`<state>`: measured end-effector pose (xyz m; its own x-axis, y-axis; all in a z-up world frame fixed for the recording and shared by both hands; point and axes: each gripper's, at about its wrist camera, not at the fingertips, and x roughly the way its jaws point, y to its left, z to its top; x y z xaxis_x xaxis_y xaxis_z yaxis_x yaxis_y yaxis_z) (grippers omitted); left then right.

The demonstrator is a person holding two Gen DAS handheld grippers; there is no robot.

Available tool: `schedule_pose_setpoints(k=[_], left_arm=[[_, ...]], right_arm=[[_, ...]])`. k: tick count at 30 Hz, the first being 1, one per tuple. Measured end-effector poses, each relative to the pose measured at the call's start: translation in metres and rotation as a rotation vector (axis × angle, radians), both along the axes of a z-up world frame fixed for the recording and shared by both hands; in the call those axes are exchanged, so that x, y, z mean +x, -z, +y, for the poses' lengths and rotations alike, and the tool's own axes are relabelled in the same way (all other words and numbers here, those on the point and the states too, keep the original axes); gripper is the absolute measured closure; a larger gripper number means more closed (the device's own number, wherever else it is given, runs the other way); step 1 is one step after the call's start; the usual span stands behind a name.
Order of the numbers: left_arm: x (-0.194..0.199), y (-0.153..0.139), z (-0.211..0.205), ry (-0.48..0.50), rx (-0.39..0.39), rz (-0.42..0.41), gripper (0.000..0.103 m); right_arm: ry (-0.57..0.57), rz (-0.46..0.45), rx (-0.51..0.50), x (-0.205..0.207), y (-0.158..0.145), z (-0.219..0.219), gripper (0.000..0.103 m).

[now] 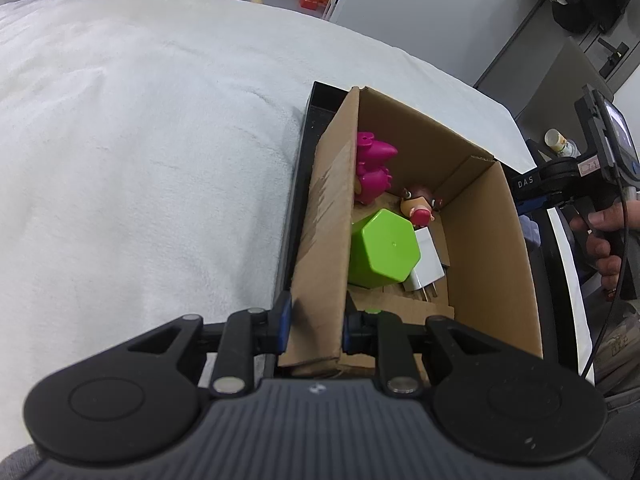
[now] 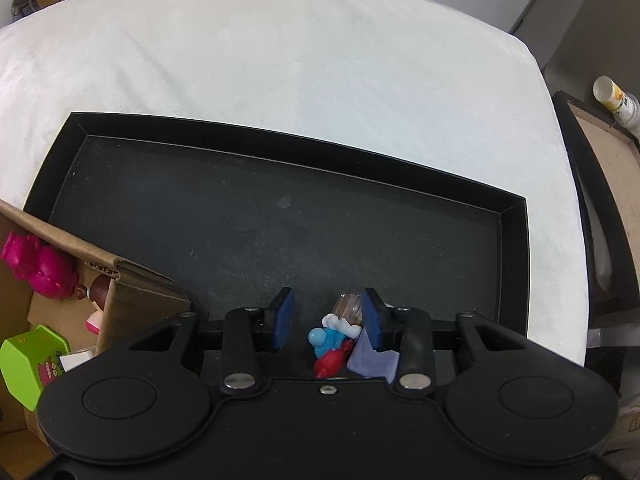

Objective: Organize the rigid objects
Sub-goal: 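Move the right gripper over the blue-red figure with brown cup, then close the right gripper on the blue-red figure and lift it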

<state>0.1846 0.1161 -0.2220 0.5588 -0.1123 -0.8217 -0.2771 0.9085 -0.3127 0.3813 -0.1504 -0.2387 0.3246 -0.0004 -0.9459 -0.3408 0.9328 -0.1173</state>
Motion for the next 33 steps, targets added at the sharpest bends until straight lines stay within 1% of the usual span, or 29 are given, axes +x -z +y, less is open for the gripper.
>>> schedule_pose_setpoints(k=[2,3,4,5,6,7,9,11,16,24,33], left_arm=[[0.001,0.0,0.0,0.001,-0.001,-0.002,0.082],[0.001,0.0,-0.001,0.001,0.001,-0.002,0.082],[0.001,0.0,-0.001,0.002,0.0,-0.001,0.082],[0.0,0.0,-0.001,0.004,-0.001,-0.002,0.082],[0.001,0.0,-0.001,0.005,0.001,-0.003,0.082],[0.0,0.0,-0.001,0.006,-0.001,-0.002,0.082],[0.0,0.001,-0.001,0.004,-0.001,-0.002,0.082],[0.001,0.001,0.0,0.005,0.001,-0.002,0.082],[0.001,0.001,-0.001,0.005,0.002,-0.001,0.082],[0.002,0.0,-0.002,0.004,0.004,-0.001,0.082],[0.002,0.0,-0.002,0.008,0.01,-0.003,0.082]], right_arm=[[-0.002,0.018,-0.004,0.001,0.004,0.0,0.065],[-0.001,0.021,-0.022,0.001,0.008,0.001,0.065],[-0.011,0.012,-0.061,0.0,0.012,0.002,0.07],[-0.001,0.042,-0.073,0.002,0.018,0.001,0.071],[0.026,0.079,-0.045,0.003,0.024,-0.005,0.077],[0.049,0.104,-0.018,0.003,0.029,-0.011,0.078],[0.085,0.101,0.031,0.002,0.032,-0.021,0.078],[0.095,0.088,0.055,0.0,0.032,-0.027,0.079],[0.1,0.08,0.075,0.0,0.035,-0.033,0.079],[0.111,0.095,0.105,-0.004,0.037,-0.038,0.079],[0.098,0.082,0.125,-0.016,0.024,-0.041,0.079]])
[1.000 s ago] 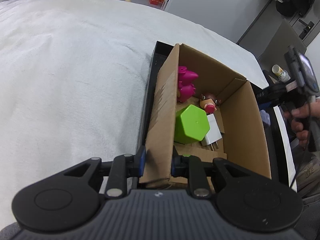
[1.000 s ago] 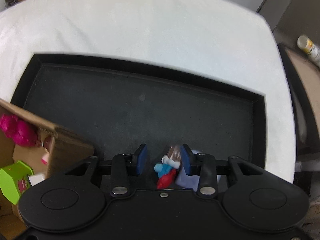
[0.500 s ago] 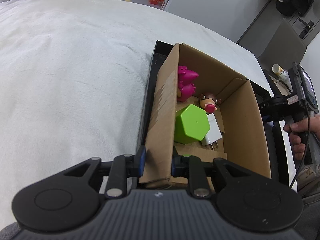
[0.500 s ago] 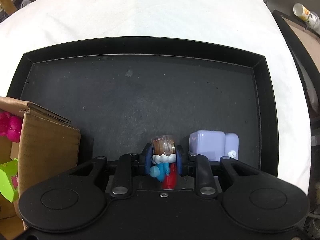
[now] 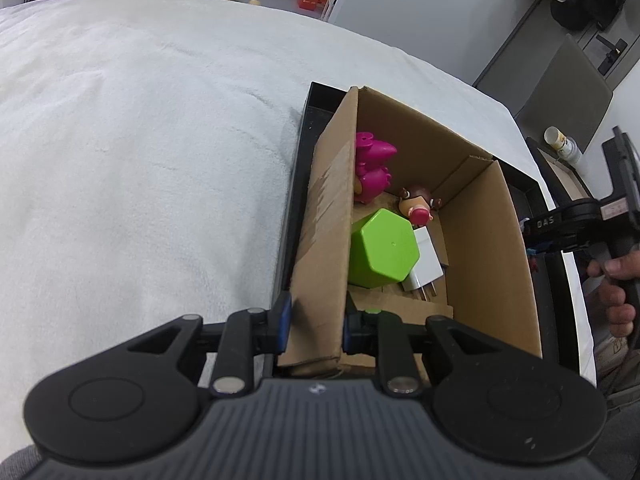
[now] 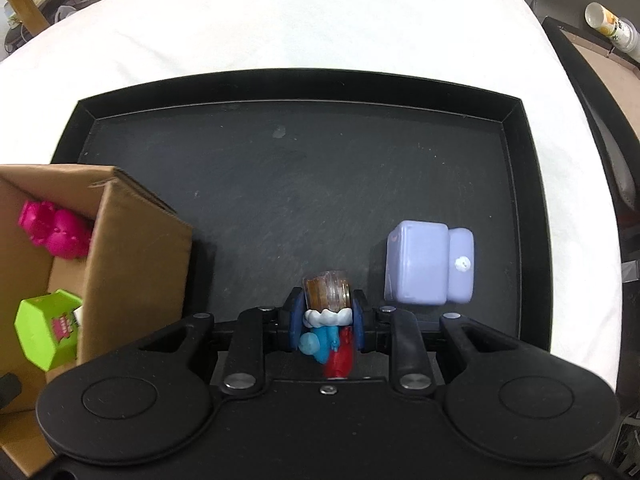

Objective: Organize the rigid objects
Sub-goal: 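Close the right gripper on the blue-red figure and lift it, then carry the blue-red figure into the cardboard box and open the right gripper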

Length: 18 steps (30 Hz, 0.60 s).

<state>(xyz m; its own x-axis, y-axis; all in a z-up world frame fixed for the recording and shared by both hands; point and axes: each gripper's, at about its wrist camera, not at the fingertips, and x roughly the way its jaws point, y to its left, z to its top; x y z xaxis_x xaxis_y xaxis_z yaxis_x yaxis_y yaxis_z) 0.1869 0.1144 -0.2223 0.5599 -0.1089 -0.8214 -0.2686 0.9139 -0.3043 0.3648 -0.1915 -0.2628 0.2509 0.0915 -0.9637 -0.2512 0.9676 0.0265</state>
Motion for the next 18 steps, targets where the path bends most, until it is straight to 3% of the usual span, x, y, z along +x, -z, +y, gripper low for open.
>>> schedule_pose_setpoints(k=[8,9,18], left_arm=[[-0.002,-0.001,-0.002,0.011,0.017,-0.004,0.082],[-0.003,-0.002,-0.002,0.011,0.016,-0.004,0.082],[-0.005,-0.002,0.0,0.015,0.01,-0.001,0.082]], right_arm=[[-0.027,-0.041,0.033,-0.012,-0.023,0.005,0.079],[-0.031,-0.047,0.037,-0.022,-0.039,0.016,0.079],[-0.031,-0.097,0.091,-0.034,-0.077,0.026,0.079]])
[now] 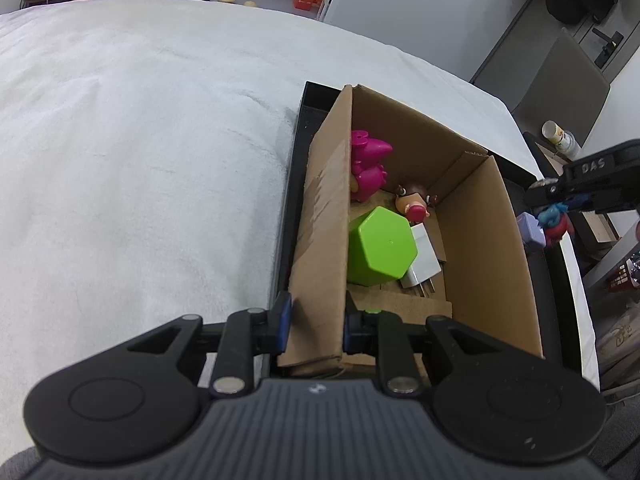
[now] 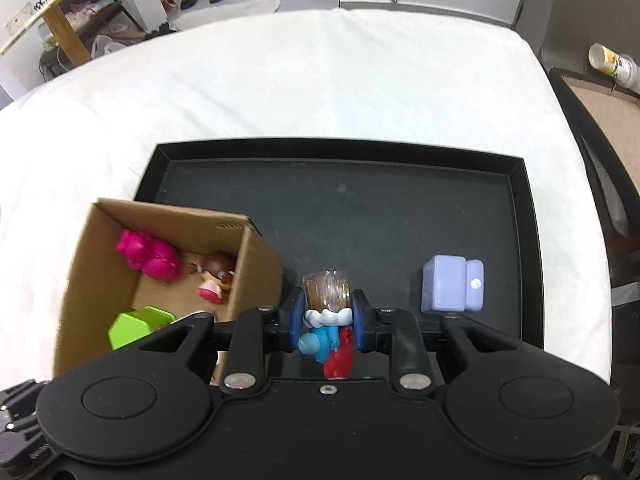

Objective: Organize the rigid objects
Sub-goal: 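Carry the blue-red figure into the cardboard box and open the right gripper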

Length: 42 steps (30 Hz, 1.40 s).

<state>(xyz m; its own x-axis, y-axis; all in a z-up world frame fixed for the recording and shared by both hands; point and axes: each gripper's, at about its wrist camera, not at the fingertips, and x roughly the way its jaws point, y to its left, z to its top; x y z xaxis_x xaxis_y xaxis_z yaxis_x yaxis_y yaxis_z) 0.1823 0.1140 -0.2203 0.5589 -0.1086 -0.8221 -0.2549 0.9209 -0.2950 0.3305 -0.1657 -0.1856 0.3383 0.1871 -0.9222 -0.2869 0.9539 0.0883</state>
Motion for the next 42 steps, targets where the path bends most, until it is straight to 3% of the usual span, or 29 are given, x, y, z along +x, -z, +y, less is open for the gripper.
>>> schedule_pose_setpoints(k=[19,38,42], left_arm=[[-0.001,0.0,0.001,0.001,-0.001,0.0,0.082],[0.001,0.001,0.0,-0.004,-0.019,-0.004,0.082],[0.001,0.001,0.001,-0.002,-0.023,-0.005,0.081]], right_arm=[[-0.075,-0.087,0.101,-0.018,-0.05,0.04,0.078],[-0.144,-0.024,0.128,-0.02,-0.015,0.107,0.078],[-0.125,-0.015,0.155,-0.016,-0.015,0.109,0.072]])
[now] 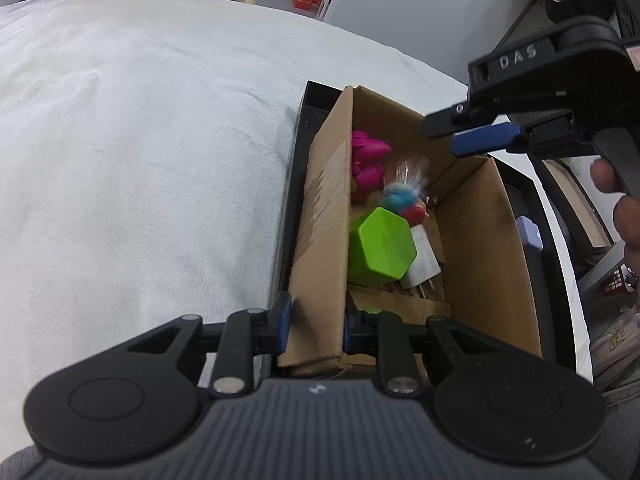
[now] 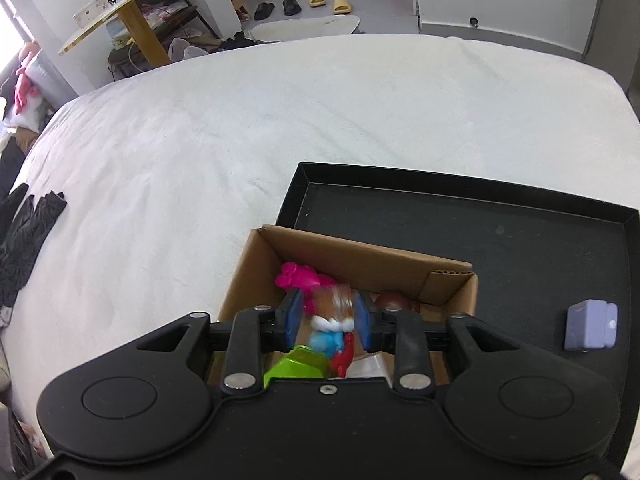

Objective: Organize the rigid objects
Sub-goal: 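Carry the blue-red figure into the cardboard box and open the right gripper, then move the right gripper back toward the lavender block on the tray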

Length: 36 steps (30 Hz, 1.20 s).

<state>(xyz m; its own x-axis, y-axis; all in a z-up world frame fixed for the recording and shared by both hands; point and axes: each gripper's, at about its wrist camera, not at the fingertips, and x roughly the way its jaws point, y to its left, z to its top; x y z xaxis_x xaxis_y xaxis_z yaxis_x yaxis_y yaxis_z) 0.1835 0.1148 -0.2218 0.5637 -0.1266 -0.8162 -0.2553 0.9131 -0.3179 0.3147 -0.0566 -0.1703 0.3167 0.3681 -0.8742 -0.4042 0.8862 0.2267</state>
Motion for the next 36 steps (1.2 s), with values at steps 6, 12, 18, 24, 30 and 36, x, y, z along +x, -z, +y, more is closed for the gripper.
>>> schedule_pose_setpoints(k=[6,12,18,24,30,36], left_arm=[[0.002,-0.001,-0.002,-0.002,0.0,-0.004,0.081],[0.002,-0.001,-0.003,-0.002,0.0,-0.003,0.081],[0.002,-0.001,-0.004,-0.002,0.001,-0.002,0.081],[0.002,-0.001,-0.005,-0.001,0.005,-0.001,0.081],[0.0,-0.002,-0.003,-0.002,0.012,0.0,0.081],[-0.003,-0.005,-0.003,-0.006,0.019,0.004,0.081]], right_arm=[[0.003,0.0,0.027,-0.002,-0.007,-0.008,0.071],[-0.032,0.011,0.018,-0.008,-0.013,-0.014,0.061],[-0.081,0.026,0.007,-0.017,-0.017,-0.018,0.061],[-0.076,0.016,0.0,-0.019,-0.02,-0.034,0.054],[-0.029,-0.002,-0.006,-0.015,-0.021,-0.067,0.045],[0.027,-0.012,-0.021,-0.01,-0.015,-0.102,0.033]])
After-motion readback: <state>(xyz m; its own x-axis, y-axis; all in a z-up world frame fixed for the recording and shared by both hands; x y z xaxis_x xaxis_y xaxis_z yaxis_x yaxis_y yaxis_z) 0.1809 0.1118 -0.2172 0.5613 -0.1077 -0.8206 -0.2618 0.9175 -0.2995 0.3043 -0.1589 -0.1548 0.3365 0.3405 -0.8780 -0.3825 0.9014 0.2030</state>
